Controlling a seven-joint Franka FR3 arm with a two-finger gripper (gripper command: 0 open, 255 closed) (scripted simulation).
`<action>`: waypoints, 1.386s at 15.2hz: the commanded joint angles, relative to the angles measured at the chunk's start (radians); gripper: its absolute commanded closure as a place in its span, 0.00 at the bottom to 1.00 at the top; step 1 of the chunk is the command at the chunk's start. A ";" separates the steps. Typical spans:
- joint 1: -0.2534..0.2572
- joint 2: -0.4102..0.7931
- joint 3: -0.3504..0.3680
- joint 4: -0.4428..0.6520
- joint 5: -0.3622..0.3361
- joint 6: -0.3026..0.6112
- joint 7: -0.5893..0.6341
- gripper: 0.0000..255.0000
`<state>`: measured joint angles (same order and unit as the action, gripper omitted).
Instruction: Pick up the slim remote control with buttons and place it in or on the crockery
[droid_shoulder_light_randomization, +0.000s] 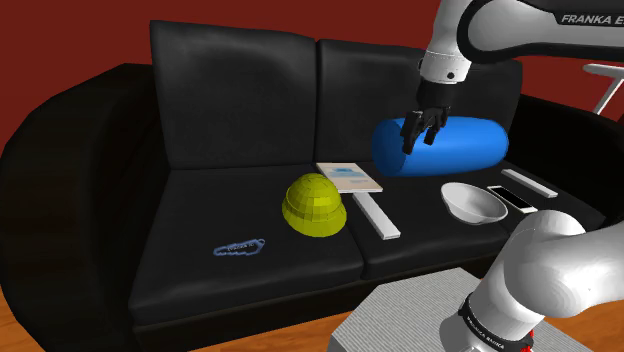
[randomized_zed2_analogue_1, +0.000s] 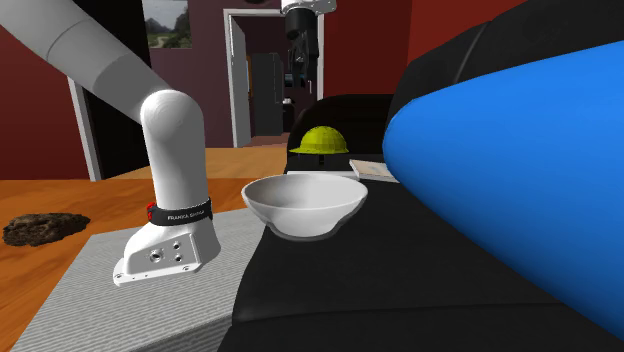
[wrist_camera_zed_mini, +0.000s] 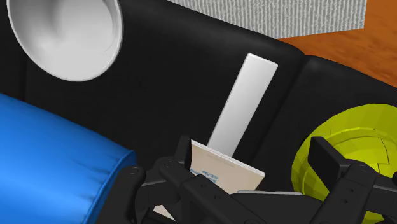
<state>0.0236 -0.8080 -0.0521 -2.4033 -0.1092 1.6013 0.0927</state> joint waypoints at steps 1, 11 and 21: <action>0.000 0.000 0.000 0.000 0.000 0.000 0.000 0.00; -0.027 0.151 -0.019 -0.225 0.017 0.367 0.101 0.00; -0.038 0.376 -0.036 -0.321 0.032 0.683 0.157 0.00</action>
<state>-0.0150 -0.4457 -0.0875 -2.7169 -0.0772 2.2621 0.2475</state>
